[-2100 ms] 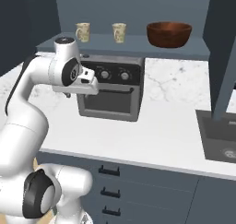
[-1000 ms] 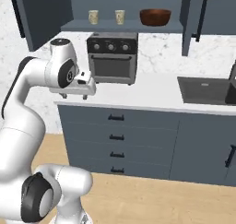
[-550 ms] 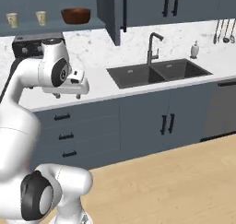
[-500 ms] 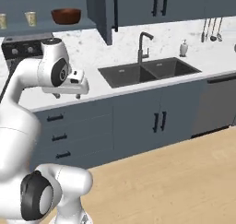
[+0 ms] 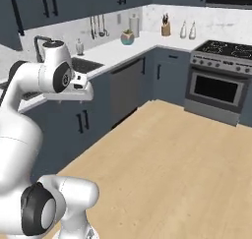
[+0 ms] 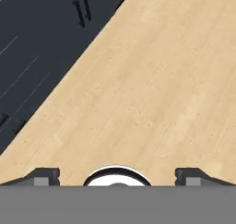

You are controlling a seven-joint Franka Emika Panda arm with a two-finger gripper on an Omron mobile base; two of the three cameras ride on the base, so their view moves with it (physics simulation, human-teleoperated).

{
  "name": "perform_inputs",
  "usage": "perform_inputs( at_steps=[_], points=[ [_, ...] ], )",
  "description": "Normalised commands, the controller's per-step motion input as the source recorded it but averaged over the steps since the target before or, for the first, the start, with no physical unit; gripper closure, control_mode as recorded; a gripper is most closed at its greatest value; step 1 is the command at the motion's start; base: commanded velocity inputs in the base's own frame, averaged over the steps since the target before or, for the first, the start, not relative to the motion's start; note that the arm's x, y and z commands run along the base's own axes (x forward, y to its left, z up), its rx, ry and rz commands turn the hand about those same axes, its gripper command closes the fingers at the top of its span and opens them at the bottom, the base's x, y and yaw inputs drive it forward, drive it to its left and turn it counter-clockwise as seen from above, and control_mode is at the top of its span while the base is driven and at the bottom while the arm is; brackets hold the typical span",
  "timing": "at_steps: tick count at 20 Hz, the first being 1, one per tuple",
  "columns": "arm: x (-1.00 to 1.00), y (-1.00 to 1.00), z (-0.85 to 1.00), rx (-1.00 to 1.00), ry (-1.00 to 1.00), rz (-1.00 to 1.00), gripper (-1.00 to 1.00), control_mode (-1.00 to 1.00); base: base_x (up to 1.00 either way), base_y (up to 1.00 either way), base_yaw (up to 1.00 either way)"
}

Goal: Gather all objects into one cabinet and sort the glasses and bowls to opposite sides.

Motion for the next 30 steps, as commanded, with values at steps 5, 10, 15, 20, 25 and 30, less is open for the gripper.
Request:
perform_inputs(
  at_steps=[5, 10, 15, 20, 25, 30],
  points=[
    [0.0, 0.0, 0.0, 0.0, 0.0, 0.0, -1.0, 1.0, 0.02, 0.0, -0.88],
    [0.0, 0.0, 0.0, 0.0, 0.0, 0.0, -1.0, 1.0, 0.18, 0.0, -0.77],
    [0.0, 0.0, 0.0, 0.0, 0.0, 0.0, -1.0, 1.0, 0.33, -0.08, -0.25],
    [0.0, 0.0, 0.0, 0.0, 0.0, 0.0, -1.0, 1.0, 0.83, -0.24, 0.02],
    [0.0, 0.0, 0.0, 0.0, 0.0, 0.0, -1.0, 1.0, 1.0, -0.36, 0.1],
    [0.0, 0.0, 0.0, 0.0, 0.0, 0.0, -1.0, 1.0, 1.0, -0.32, 0.1]
  ],
)
